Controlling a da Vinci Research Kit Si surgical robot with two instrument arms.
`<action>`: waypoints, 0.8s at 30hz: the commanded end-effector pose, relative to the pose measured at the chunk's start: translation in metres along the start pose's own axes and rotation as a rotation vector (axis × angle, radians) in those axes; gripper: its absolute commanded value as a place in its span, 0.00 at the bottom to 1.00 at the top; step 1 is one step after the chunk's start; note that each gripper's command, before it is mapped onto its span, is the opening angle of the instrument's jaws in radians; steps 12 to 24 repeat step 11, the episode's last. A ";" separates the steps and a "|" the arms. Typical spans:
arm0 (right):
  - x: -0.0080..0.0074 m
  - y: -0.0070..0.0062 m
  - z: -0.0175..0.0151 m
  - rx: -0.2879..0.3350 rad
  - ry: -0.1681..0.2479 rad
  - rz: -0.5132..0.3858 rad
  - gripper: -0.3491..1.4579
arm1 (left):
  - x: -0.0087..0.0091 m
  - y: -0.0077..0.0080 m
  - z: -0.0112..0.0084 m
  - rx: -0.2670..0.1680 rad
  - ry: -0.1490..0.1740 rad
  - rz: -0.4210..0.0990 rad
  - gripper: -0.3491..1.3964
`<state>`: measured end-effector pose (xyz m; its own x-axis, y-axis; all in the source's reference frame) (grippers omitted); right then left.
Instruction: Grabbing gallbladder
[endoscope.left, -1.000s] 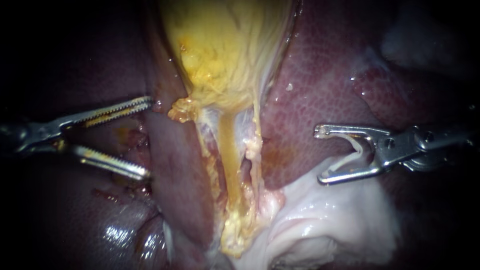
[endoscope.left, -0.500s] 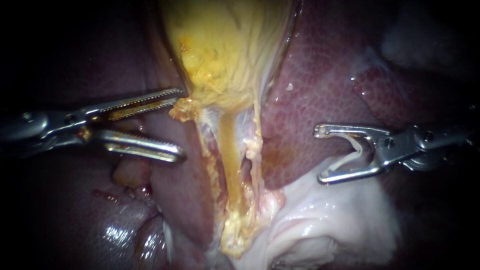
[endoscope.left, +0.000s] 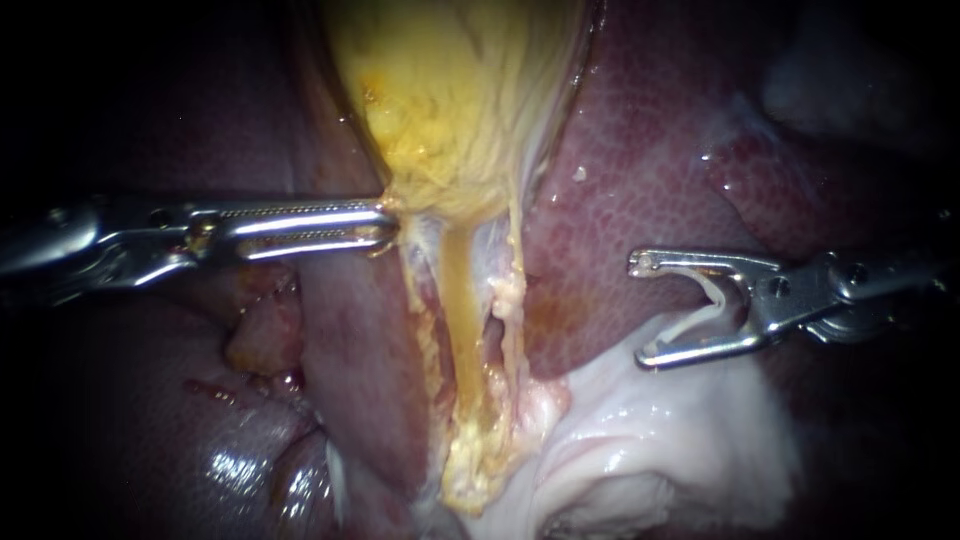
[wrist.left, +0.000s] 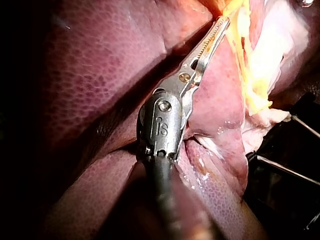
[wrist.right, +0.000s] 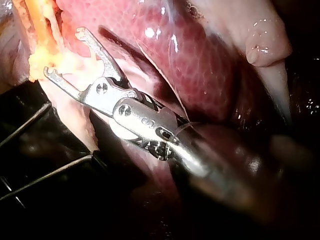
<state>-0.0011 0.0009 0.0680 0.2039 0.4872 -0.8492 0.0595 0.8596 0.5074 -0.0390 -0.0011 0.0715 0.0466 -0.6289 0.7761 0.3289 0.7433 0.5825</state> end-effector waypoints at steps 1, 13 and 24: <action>0.0000 0.0000 0.0000 0.000 0.000 0.000 0.53 | -0.0001 -0.0002 0.0000 0.000 0.001 -0.006 0.00; 0.0000 0.0000 0.0000 0.000 0.000 0.000 0.53 | -0.0001 -0.0002 -0.0001 -0.004 0.001 -0.011 0.00; 0.0000 0.0000 0.0000 0.000 0.000 0.000 0.53 | -0.0001 -0.0002 -0.0001 -0.004 0.001 -0.011 0.00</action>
